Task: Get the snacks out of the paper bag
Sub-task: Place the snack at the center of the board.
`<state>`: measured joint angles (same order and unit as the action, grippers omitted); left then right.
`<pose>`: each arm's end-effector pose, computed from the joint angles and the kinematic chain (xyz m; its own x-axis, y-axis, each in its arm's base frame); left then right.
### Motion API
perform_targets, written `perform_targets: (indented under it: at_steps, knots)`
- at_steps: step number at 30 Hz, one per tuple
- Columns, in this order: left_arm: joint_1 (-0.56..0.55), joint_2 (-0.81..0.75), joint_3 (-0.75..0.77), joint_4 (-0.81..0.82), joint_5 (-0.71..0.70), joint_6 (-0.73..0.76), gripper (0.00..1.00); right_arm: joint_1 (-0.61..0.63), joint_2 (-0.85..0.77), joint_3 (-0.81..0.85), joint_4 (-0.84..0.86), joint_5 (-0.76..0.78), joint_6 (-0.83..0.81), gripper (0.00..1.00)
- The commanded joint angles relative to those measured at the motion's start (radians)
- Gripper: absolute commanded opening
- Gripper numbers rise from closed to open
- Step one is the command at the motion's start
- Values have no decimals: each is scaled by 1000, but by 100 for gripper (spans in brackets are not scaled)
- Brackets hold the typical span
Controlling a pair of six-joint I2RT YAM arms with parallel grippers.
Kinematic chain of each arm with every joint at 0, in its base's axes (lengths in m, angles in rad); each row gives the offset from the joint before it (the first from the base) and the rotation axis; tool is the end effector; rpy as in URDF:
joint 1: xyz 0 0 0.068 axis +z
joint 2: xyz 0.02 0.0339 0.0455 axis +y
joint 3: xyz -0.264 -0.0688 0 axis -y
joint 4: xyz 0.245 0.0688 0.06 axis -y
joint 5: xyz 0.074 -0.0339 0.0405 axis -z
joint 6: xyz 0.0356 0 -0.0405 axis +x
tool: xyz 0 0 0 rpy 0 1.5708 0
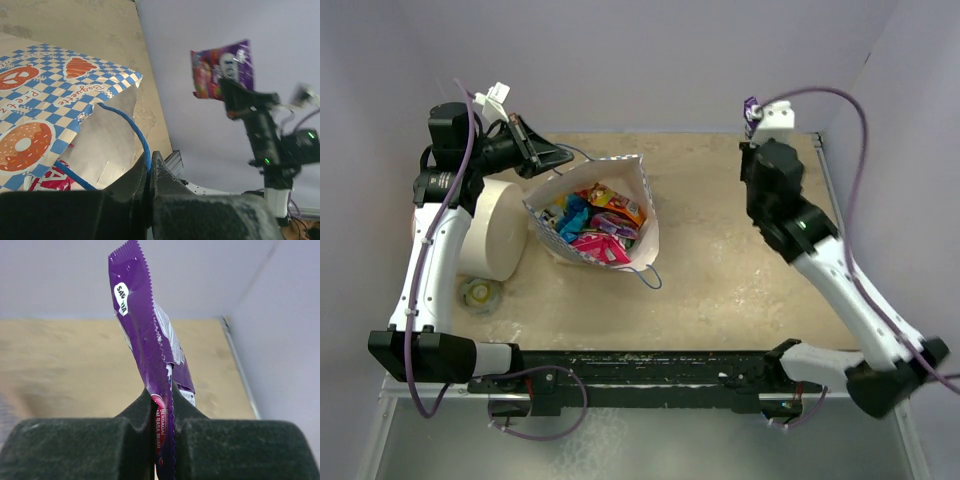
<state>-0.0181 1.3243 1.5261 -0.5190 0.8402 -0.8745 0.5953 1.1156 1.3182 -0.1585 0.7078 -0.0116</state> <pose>0.2759 -0.0315 0.4469 -0.7521 -0.4984 -0.4312 0.2223 0.4240 -0.8779 0.2057 0.1114 0.4631 0.0352 0.0132 -0.9993 0.1122 0.9935 0.0171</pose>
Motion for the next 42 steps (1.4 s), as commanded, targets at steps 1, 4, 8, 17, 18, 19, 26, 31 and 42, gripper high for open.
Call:
perform_targets:
  at_steps: [1,4,8,17,18,19,26,31,42]
  knots:
    - [3,-33,44,46,56,6,0,-133,225,3,-66,74,-57,0]
    - [4,-33,56,42,63,19,0,-206,359,-55,67,135,-142,0]
    - [4,-29,58,50,83,10,0,-324,520,-52,159,144,-130,0]
    - [4,-25,50,23,78,-2,0,-421,810,-11,337,225,-277,0]
    - [4,-20,63,11,79,5,0,-421,833,1,328,236,-263,0]
    - [4,-13,76,-1,77,14,0,-420,857,19,313,243,-246,0]
    - [7,-18,83,-28,64,20,0,-395,849,122,71,-241,84,42]
    - [7,-45,26,32,78,-26,0,-393,663,32,46,-453,217,69]
    - [7,-55,7,34,112,-29,0,-325,293,-368,210,-950,304,71]
